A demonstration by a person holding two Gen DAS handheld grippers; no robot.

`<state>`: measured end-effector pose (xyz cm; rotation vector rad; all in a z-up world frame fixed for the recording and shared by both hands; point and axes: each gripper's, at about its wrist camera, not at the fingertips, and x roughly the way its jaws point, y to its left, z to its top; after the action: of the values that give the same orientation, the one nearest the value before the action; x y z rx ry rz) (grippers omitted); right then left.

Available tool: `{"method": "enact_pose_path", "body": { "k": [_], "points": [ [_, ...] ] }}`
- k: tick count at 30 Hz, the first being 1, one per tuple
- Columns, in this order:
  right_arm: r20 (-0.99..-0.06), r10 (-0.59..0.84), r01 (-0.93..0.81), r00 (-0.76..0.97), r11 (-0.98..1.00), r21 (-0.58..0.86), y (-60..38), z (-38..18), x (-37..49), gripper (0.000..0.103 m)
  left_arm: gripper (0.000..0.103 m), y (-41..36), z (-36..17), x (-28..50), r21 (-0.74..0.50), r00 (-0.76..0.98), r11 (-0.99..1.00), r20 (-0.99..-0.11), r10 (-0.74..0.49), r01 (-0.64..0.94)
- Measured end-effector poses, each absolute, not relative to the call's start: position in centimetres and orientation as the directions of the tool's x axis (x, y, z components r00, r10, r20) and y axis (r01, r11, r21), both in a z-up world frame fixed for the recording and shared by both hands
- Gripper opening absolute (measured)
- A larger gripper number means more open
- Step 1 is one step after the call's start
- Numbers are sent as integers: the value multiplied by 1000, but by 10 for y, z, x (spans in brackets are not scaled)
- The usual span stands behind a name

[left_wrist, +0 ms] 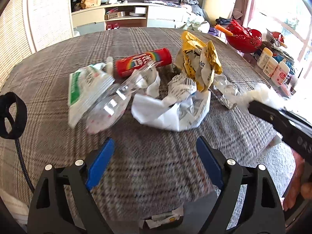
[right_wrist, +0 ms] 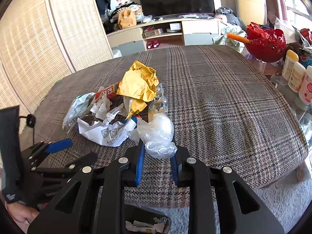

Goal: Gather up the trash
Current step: 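Grasp the clear plastic bag with the right tool while the left tool grasps crumpled white paper, then carry the bag and paper down to the dark bin and open both tools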

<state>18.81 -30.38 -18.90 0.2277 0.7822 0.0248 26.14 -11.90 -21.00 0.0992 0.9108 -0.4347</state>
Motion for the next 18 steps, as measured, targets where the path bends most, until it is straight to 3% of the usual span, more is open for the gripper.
{"method": "enact_pose_path", "body": {
  "k": [8,14,18],
  "points": [
    [-727,88,85,681,977,198,-304,-213,197,24,80,-134,-210,283,-117,529,902,-776,-343,415],
    [-730,73,108,679,974,198,-310,-218,198,24,32,-143,-209,284,-86,535,891,-773,-342,445],
    [-732,72,119,678,971,205,-313,-220,193,24,26,-143,-206,275,-76,537,885,-770,-345,460]
  ]
}}
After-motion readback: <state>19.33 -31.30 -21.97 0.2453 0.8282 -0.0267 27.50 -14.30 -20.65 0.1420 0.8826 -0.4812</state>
